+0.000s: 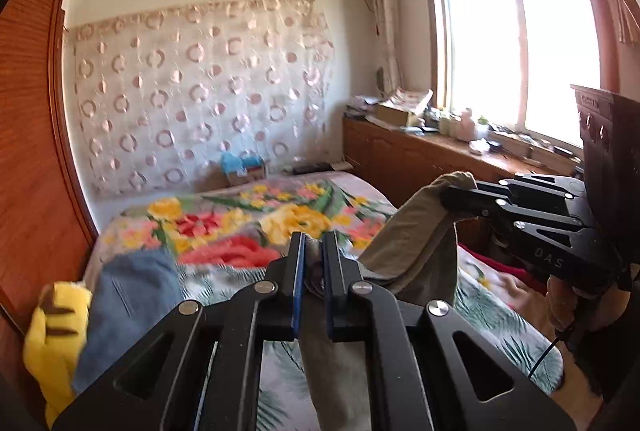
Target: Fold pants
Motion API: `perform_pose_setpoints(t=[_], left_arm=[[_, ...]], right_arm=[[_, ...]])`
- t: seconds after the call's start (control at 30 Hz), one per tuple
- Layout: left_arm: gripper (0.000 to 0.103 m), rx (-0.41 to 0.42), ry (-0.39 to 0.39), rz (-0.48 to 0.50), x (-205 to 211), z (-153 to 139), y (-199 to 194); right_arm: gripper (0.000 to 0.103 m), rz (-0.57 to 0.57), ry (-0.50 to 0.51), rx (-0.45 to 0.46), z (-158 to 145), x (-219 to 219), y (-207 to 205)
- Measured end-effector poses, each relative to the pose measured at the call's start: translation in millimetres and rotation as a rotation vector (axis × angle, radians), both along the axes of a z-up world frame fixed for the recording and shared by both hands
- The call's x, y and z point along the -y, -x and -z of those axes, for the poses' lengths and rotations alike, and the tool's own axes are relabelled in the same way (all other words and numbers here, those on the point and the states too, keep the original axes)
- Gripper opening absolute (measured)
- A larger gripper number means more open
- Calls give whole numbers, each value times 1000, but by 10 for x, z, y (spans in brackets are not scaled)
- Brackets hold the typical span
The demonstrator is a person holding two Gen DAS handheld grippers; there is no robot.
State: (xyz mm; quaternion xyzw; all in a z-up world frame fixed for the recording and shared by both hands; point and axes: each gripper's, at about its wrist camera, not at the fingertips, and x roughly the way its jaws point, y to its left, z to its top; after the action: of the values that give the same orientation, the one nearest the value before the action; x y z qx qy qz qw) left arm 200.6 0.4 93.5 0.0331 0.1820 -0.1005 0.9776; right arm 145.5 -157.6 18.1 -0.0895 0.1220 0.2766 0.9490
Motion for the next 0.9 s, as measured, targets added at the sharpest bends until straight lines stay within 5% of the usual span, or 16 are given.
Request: perform_pose_setpoints(t=[0.23, 0.5, 0.9], left_arm=[[9, 32, -67, -66, -137, -92, -346], [9, -104, -59, -76, -252, 460, -236], [9, -149, -66, -50, -177, 589, 111]], right_arm=[[8, 32, -11, 109, -188, -259, -500], [8, 12, 29, -47, 275, -568, -879], [8, -4, 67, -119, 209, -425, -651]])
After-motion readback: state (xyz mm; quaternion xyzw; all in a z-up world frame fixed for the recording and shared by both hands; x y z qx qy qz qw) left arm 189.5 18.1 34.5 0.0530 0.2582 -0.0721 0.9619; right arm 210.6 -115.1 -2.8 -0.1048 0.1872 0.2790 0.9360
